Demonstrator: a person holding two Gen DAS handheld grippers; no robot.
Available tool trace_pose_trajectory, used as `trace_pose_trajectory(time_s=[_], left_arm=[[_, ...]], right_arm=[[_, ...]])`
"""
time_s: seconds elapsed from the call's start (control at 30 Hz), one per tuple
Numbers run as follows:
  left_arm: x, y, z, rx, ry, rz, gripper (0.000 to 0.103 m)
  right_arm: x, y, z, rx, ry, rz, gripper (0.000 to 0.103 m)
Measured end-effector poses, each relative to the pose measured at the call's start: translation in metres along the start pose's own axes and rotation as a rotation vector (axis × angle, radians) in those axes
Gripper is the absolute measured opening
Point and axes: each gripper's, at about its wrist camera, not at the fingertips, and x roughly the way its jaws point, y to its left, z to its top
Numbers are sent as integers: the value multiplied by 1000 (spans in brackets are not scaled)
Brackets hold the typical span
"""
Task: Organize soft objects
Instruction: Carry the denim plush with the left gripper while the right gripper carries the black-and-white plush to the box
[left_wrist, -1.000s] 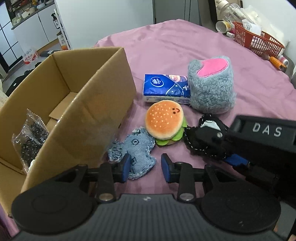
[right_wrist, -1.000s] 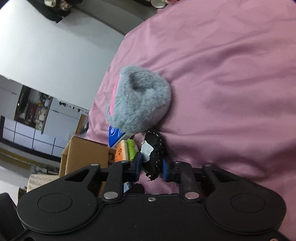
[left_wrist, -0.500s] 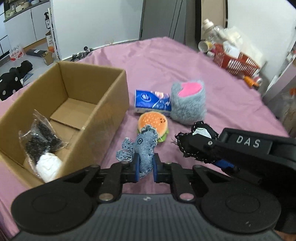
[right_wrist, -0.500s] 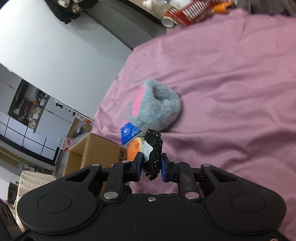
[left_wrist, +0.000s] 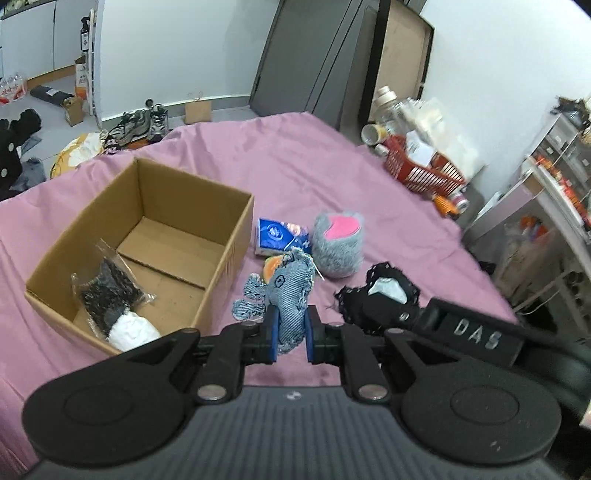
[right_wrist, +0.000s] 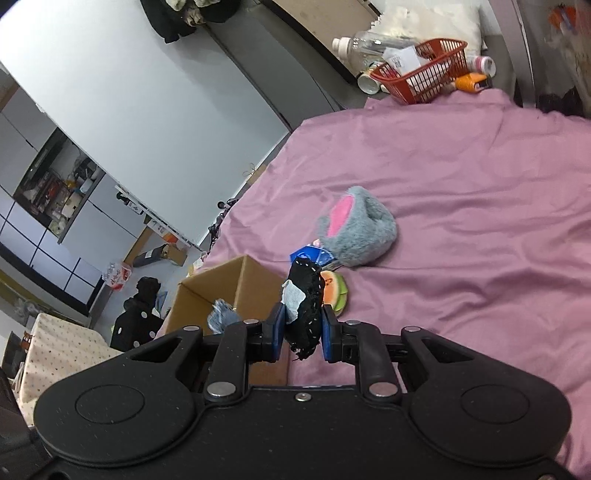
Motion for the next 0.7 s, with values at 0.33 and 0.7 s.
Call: trace_pose_trajectory(time_s=[0.33,0.7], left_arm=[[-43,33,20,5,-25,-70,13],[-53,84,46,-41,-30,-75,13]], right_arm=[[-13,42,-9,-21,-45,8,20],[1,79,-15,-64,-41,-4,20]])
